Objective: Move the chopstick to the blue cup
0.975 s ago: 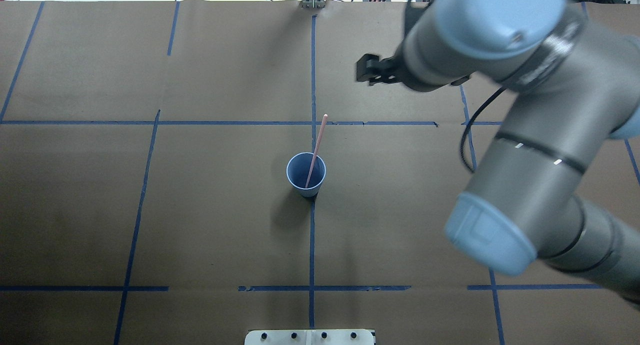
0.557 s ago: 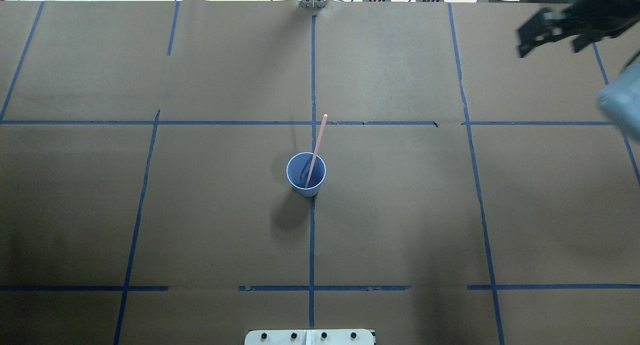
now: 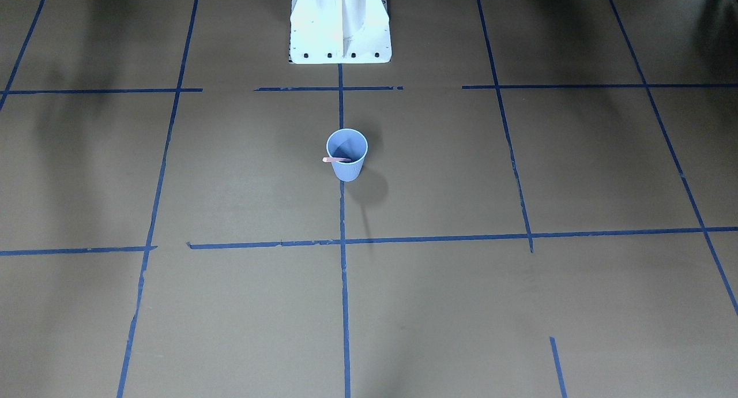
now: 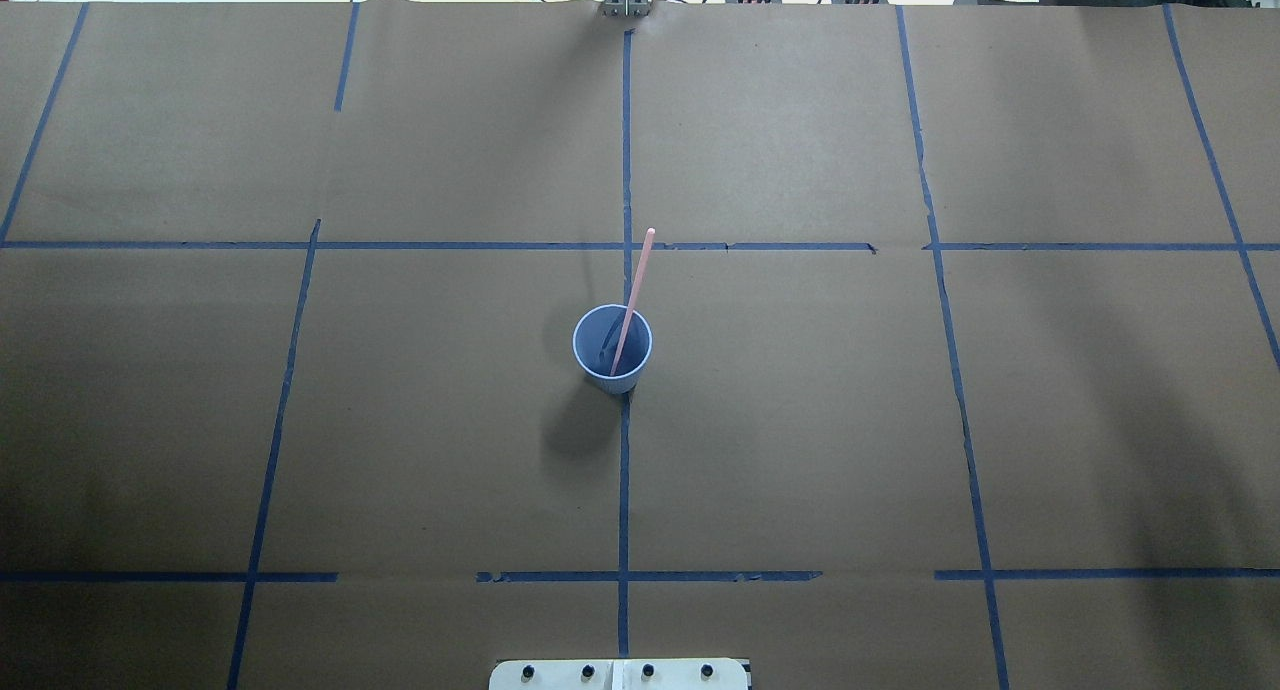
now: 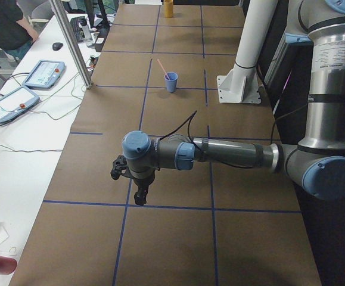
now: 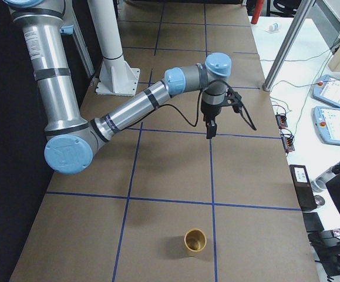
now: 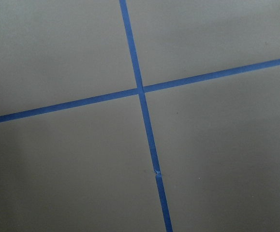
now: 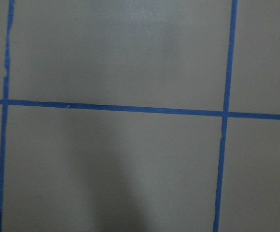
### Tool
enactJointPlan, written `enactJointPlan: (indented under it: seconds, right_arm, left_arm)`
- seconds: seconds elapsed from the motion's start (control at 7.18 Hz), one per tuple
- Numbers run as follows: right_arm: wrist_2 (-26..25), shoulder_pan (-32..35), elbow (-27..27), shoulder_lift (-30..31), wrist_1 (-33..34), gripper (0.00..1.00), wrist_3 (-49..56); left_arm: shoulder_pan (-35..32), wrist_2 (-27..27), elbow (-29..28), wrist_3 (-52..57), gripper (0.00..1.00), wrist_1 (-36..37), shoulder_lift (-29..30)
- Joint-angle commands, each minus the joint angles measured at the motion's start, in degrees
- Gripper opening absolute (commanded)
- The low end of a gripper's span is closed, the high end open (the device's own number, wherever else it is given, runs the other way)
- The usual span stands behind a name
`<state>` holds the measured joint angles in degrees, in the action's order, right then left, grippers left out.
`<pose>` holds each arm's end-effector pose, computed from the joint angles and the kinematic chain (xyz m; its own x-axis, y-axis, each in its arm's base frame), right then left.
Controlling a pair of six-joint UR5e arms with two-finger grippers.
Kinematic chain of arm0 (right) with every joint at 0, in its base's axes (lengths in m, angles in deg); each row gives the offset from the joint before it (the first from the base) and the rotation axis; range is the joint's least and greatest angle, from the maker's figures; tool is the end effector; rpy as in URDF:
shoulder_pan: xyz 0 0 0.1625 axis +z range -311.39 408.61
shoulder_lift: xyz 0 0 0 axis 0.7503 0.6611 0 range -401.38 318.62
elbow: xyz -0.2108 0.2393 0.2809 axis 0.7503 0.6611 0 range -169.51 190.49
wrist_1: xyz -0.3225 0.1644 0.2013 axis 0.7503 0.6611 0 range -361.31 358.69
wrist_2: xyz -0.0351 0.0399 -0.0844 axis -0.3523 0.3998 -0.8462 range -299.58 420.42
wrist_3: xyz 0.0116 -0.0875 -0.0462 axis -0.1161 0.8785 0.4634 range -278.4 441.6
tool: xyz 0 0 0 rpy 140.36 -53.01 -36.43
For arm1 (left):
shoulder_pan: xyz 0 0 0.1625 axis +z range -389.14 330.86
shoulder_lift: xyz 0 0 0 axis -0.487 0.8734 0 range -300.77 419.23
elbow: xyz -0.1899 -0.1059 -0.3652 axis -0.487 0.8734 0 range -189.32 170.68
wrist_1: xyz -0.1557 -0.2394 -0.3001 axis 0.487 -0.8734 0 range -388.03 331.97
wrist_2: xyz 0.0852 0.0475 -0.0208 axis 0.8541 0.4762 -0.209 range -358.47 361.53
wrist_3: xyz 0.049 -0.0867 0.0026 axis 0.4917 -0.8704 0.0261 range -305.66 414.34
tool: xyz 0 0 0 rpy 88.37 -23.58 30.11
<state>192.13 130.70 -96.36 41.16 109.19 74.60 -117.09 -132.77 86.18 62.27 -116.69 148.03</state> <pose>-0.0049 -0.5214 0.4900 0.7446 -0.0250 0.6670 0.0470 0.9988 -0.0151 -0.0463 -0.4875 0.6241 0.7023 0.1988 -0.6836 -0.1339 0.9800 0.1474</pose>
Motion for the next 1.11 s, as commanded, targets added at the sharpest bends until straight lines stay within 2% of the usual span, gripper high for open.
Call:
enactJointPlan:
  seconds: [0.0, 0.14, 0.28, 0.98]
  right_arm:
    - [1.69, 2.62, 7.5, 3.74, -8.14, 1.0, 0.5]
    - [4.93, 3.95, 7.71, 8.9, -15.77, 1.0, 0.42]
    - [6.87, 5.35, 7.8, 11.21, -21.06, 1.0, -0.02]
    - [6.9, 9.15, 8.41, 11.59, -21.12, 1.0, 0.06]
  left_arm:
    - [0.06, -0.08, -0.23, 0.07, 1.0, -0.11, -0.03]
    - [0.06, 0.0, -0.23, 0.07, 1.0, -0.11, 0.06]
    - [0.06, 0.0, -0.4, 0.07, 1.0, -0.46, 0.06]
    - [0.06, 0.0, -2.51, 0.16, 1.0, -1.69, 0.06]
